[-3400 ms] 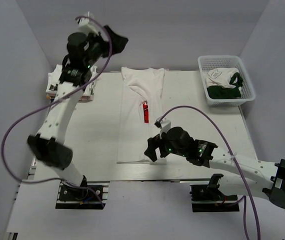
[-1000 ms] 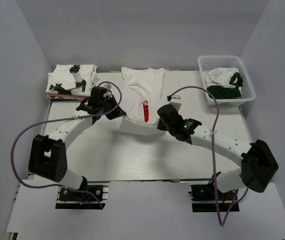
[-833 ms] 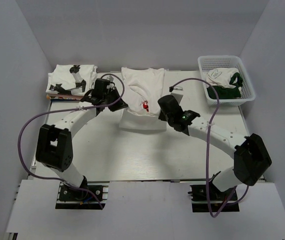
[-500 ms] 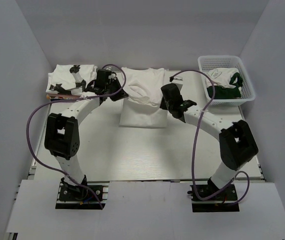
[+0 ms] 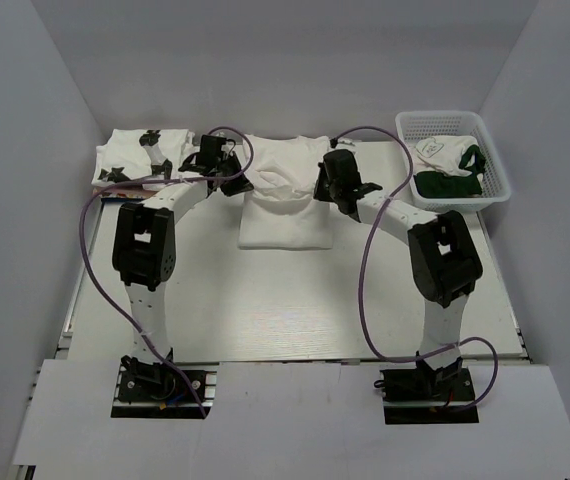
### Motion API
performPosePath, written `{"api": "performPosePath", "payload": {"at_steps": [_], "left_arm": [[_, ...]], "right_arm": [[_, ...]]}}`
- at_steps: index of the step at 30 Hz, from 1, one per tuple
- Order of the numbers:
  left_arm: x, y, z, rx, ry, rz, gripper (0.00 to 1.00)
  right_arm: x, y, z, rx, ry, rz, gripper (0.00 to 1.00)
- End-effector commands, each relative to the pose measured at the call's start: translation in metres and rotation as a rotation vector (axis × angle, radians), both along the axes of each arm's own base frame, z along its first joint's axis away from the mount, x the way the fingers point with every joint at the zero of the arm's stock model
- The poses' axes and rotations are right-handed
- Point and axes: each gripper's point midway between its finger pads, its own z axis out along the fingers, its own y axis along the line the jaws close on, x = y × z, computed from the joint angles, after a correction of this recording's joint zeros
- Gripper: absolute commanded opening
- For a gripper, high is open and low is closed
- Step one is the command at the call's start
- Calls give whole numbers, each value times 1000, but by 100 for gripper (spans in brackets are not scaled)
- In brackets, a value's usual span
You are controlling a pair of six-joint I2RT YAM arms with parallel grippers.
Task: Fold and stack the t-shirts
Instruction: Fold the folded rectangular tshirt in 1/3 of the way, then grab one side of the 2/3 rectangular tshirt with both arms
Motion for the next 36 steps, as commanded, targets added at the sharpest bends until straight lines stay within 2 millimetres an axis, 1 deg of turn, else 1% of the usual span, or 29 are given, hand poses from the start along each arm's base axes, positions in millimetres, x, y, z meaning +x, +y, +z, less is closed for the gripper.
{"api": "performPosePath", "payload": {"at_steps": [1,2,3,4,5,6,7,8,9,10,12,13,14,15,16,17,18,19,20,21,22,23,24,25,26,27,30,32,36], "left_arm": [[28,9,28,13,-90,47,0],[31,10,17,25,-69,54,0],[37,10,21,30,-77,62,0],[43,17,22,36,-79,80,19],[45,16,20,38,-73,80,38],[52,16,22,22,-69,69,73],[53,13,23,13,-62,56,100],[59,9,37,4,-84,35,100],[55,11,34,3,-55,20,100],[54,12,32,6,-45,20,100],[43,14,31,15,-40,13,100],[39,15,49,5,-81,13,100],[25,18,31,15,-40,13,100],[17,20,31,14,-41,13,100],[12,21,33,11,-54,13,100],[-6,25,31,15,-40,13,100],[-17,21,29,17,-29,1,100],[-25,23,27,26,-23,-7,100],[-44,24,21,42,-3,-7,100],[-52,26,17,46,10,-7,100],[-71,27,0,45,62,-21,100],[-80,29,-6,49,80,-22,100],[-88,31,-6,41,88,-12,100],[-102,34,-20,49,121,-13,100],[-104,35,-23,47,113,-12,100],[-107,35,-29,43,125,-5,100],[-118,34,-40,33,156,-21,100],[-127,36,-56,41,190,-21,100],[-134,35,-72,17,230,-39,82]], "right_arm": [[20,12,4,39,-32,43,0],[28,11,11,46,-52,36,0],[33,9,10,36,-59,25,0],[36,7,-7,20,-31,15,0],[48,4,6,30,-56,2,5],[50,1,-5,2,-33,0,30],[55,1,-4,-6,-32,-2,40],[60,1,4,-6,-46,5,60],[60,1,5,-25,-50,19,78],[58,4,11,-20,-58,43,90],[47,6,8,-32,-49,82,90],[43,8,19,-23,-63,96,90],[36,5,16,-31,-36,98,90],[22,2,-2,-40,8,116,90],[16,2,16,-16,-16,120,90],[11,0,16,-12,-15,118,90],[-11,-6,-12,-17,57,131,90],[-13,-6,-1,12,27,128,90],[-25,-11,-5,17,42,128,90],[-40,-14,-11,33,67,134,90],[-46,-15,-3,51,55,136,90],[-60,-18,-19,51,99,142,90],[-72,-22,-24,68,117,142,90],[-79,-23,-30,92,123,138,90],[-83,-22,-23,111,109,139,90],[-94,-22,-36,121,145,160,90],[-102,-19,-45,142,184,182,90],[-109,-17,-55,153,218,194,90],[-116,-16,-74,170,275,192,90]]}}
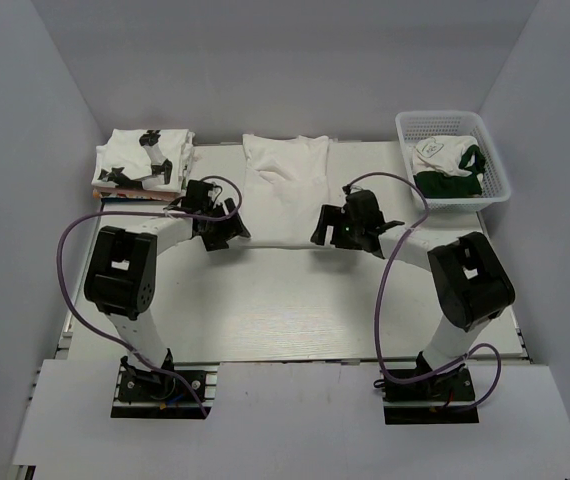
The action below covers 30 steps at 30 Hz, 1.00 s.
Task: Fold and stack the t-shirts
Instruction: Grab one side of the 2/3 rectangular tshirt with both arms
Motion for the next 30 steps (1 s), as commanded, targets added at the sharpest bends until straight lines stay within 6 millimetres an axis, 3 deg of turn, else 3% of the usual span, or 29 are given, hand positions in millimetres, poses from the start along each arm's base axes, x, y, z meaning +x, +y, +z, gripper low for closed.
{"api": "performPosePath", "payload": {"at_steps": [1,4,6,8,9,10,12,13,16,17,20,21,22,23,24,26,27,28,30], "left_arm": [[-5,-5,-13,-35,28,-24,71],[-8,-10,-19,-46,43,-42,52],[-6,-12,-18,-55,35,-48,48],[-9,-18,-21,-90,38,-71,38],[-10,-18,-25,-88,48,-70,32],[-9,-17,-26,-79,46,-65,17],[-3,-17,-22,-72,43,-59,0],[-4,-16,-24,-64,47,-69,0],[-4,-16,-19,-68,28,-70,0],[-4,-16,-11,-72,10,-70,0],[-14,-12,-2,-66,0,-65,0],[-18,-9,8,-63,-25,-60,0],[-24,-8,12,-68,-23,-52,0],[-37,-9,12,-71,-4,-51,0],[-39,-10,30,-89,-51,-58,0],[-62,-17,36,-106,-32,-76,0],[-68,-15,40,-107,-38,-76,0],[-76,-18,59,-128,-78,-78,0],[-97,-16,63,-134,-73,-80,0]], "right_arm": [[1,9,-3,64,11,8,88],[-1,11,-10,79,36,3,82],[-6,13,-16,90,64,2,74],[-11,13,-22,92,82,6,70],[-11,13,-25,91,88,4,63],[-12,11,-30,83,98,2,57],[-12,8,-33,68,106,-16,42],[-14,7,-35,59,112,-19,26],[-14,-1,-35,42,89,-42,8],[-10,-2,-25,53,53,-47,0],[-16,-6,-18,41,18,-34,0],[-17,-7,-2,50,-24,-27,0],[-30,-10,-9,42,-7,-15,0],[-32,-10,4,49,-45,5,0],[-35,-12,15,53,-76,10,0],[-59,-22,1,-4,-26,12,0],[-62,-23,21,18,-74,11,0],[-77,-26,13,0,-39,20,0],[-104,-27,23,22,-32,45,0]]}}
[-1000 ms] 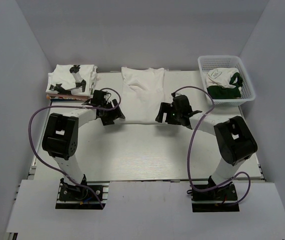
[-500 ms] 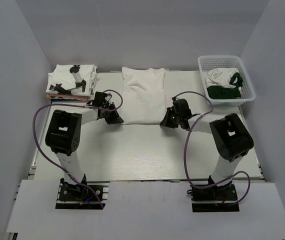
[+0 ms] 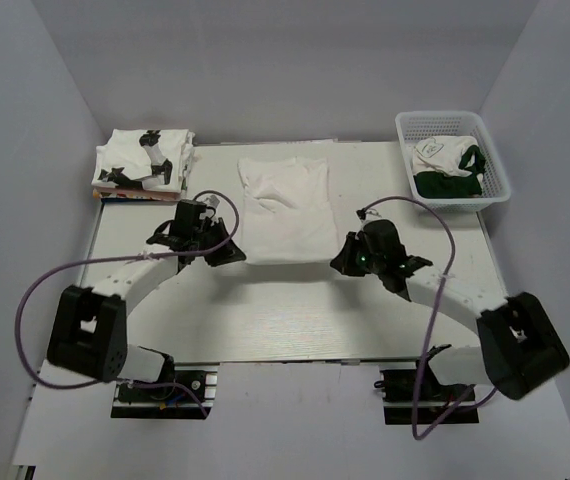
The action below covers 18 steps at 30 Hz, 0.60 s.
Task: Fold and stack the t-shirts
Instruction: Grab one side of the 2/3 rectangular tshirt with both arms, then fold the long partially folded tshirt into a neat square
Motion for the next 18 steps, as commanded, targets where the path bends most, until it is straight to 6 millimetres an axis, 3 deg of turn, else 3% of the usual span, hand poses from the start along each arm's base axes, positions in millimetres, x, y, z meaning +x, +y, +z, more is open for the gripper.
{"api": "performPosePath", "payload": {"at_steps": [1,2,3,5,6,8,9,13,14,16,17,18], "left_arm": [[-28,5,26,-25,-27,21,0],[-35,4,47,-50,-83,17,0],[-42,6,52,-58,-87,23,0],[-46,3,73,-90,-147,22,0],[-49,4,88,-113,-190,27,0],[-43,4,107,-122,-241,35,0],[-41,5,115,-121,-259,43,0],[-21,11,141,-92,-315,100,0],[-12,15,138,-63,-314,132,0],[1,17,149,-60,-329,153,0],[8,20,151,-52,-332,170,0],[17,19,144,-35,-311,179,0]], "right_arm": [[-34,-9,7,-20,4,21,0],[-48,-7,15,-2,1,42,0],[-57,-13,13,-22,17,37,0],[-57,-11,46,9,-75,38,0],[-58,-18,47,-24,-80,24,0],[-58,-17,68,-4,-139,31,0],[-52,-13,87,8,-187,35,0],[-31,-11,126,32,-275,-19,0],[-23,-13,124,18,-266,-66,0],[-7,-19,139,12,-299,-146,0],[0,-19,132,-14,-276,-170,0],[12,-21,152,-8,-315,-222,0]]}}
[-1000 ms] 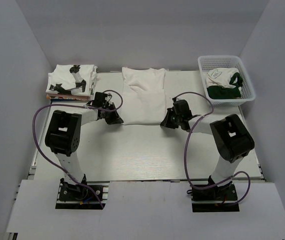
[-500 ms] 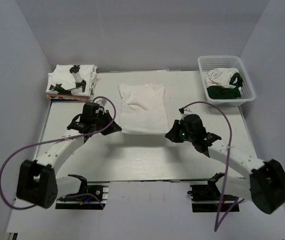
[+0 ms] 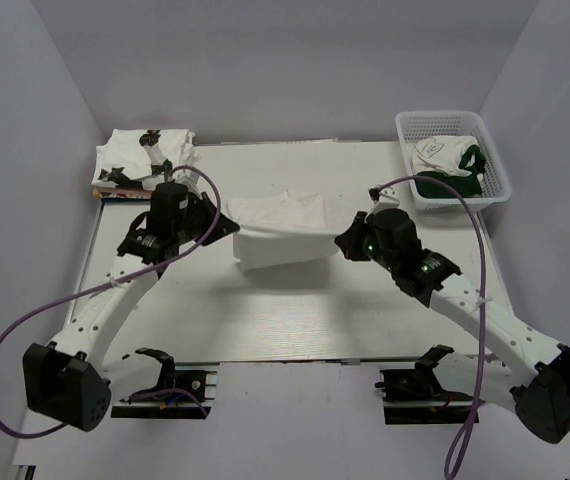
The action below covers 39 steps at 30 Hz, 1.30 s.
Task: Fold and stack the t-shirts
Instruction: Fold the long partially folded tshirt into a neat square
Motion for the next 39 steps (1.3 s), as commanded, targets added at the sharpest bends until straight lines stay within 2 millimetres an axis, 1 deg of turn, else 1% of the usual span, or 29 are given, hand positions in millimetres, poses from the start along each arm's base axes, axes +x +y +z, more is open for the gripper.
{"api": "performPosePath", "payload": {"at_steps": [1,2,3,5,6,8,9,10,12,14,15,17,19,22,24,25,26,27,29,30,31,32,33,34,35,36,37,38,39], "left_arm": [[36,18,18,56,-44,130,0],[41,19,17,64,-39,139,0],[49,16,18,60,-49,140,0],[67,13,15,72,-37,150,0],[75,13,23,76,-43,160,0],[93,19,8,116,-7,205,0],[101,17,15,111,-21,206,0],[108,22,13,122,-18,230,0],[123,26,5,139,6,252,0],[137,30,5,144,6,272,0],[145,34,-9,156,36,282,0],[157,37,-14,162,44,283,0],[171,40,-37,178,90,293,0],[190,46,-48,178,110,307,0],[210,52,-64,176,127,320,0],[217,51,-68,175,125,321,0],[228,55,-66,171,114,332,0],[238,58,-83,170,132,334,0],[256,55,-83,145,115,320,0],[264,56,-86,139,114,308,3],[277,52,-91,135,105,291,37],[281,50,-95,139,111,278,73],[286,48,-97,142,103,260,99],[296,52,-86,136,81,271,100],[298,47,-95,131,98,241,100],[301,45,-91,132,88,224,100],[305,43,-78,121,65,218,100],[304,43,-78,128,59,201,100],[302,41,-55,128,13,179,100]], "right_arm": [[35,-18,28,-37,-56,-185,0],[43,-15,13,-77,-20,-196,0],[53,-13,34,-58,-52,-210,0],[68,-11,20,-100,-16,-238,0],[77,-7,33,-88,-36,-246,0],[98,-4,38,-108,-41,-265,0],[106,-3,32,-127,-30,-268,0],[118,-5,49,-102,-55,-291,0],[130,0,34,-137,-28,-281,0],[145,1,47,-123,-47,-273,0],[153,5,27,-148,-11,-262,0],[168,9,27,-148,-13,-241,0],[181,12,14,-162,18,-229,0],[208,24,-4,-171,20,-183,0],[228,32,12,-125,-26,-161,0],[237,36,-21,-152,27,-148,0],[254,41,2,-113,-12,-144,0],[263,46,-35,-146,36,-131,0],[280,50,-33,-123,31,-124,0],[292,56,-41,-105,43,-117,0],[300,58,-54,-104,74,-106,0],[305,60,-72,-109,97,-98,9],[318,59,-56,-78,63,-97,28],[319,68,-57,-50,56,-57,90],[323,68,-66,-47,66,-51,90],[326,72,-58,-16,50,-26,90],[325,73,-54,-19,37,-13,90],[324,74,-36,-6,7,-6,90],[319,74,-36,-11,10,4,90]]}}
